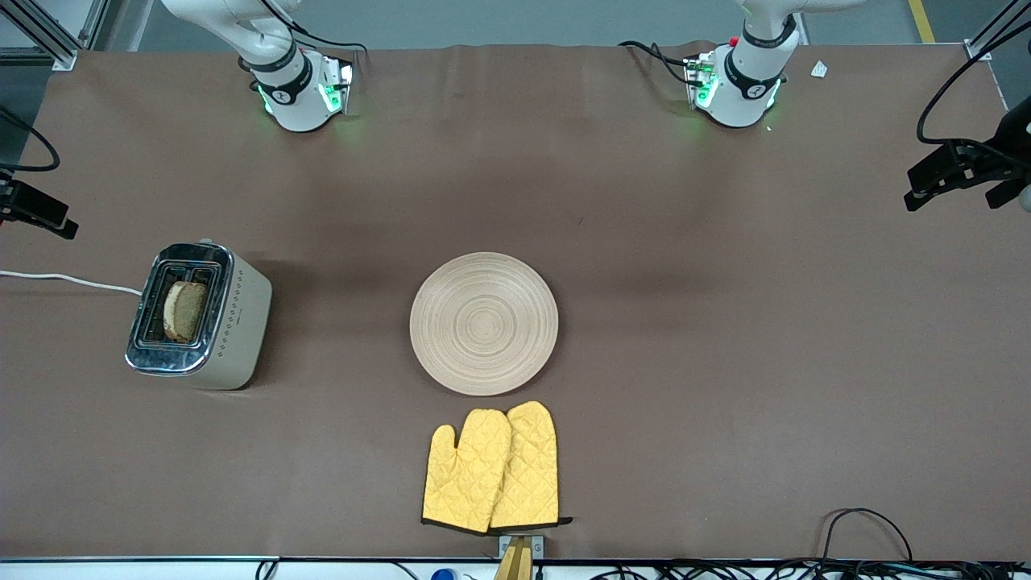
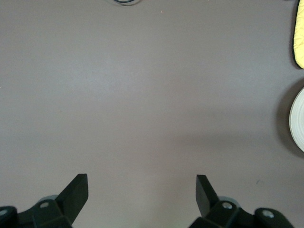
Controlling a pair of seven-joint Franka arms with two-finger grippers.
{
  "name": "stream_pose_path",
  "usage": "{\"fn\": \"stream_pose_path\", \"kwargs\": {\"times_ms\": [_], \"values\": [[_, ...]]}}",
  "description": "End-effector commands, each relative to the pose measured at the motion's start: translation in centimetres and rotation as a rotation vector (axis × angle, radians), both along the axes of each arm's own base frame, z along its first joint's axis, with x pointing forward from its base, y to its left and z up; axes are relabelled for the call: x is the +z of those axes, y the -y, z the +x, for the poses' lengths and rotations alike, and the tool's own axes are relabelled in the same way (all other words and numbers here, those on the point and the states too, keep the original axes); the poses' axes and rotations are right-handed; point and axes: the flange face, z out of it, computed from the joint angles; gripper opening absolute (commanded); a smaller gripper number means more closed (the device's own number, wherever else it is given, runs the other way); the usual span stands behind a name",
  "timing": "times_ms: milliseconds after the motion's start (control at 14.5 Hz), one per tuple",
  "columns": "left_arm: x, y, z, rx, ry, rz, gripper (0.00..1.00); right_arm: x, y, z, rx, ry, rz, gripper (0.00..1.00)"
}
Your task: Move plate and put bread in toaster
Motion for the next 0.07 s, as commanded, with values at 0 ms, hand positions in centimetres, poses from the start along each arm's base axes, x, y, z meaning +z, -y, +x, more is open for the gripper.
{"fn": "stream_pose_path", "kwargs": {"times_ms": [0], "values": [[0.71, 0.08, -0.48, -0.008, -0.001, 0.01, 1.0, 0.11, 0.92, -0.88, 0.027, 0.012, 0.026, 1.0]]}}
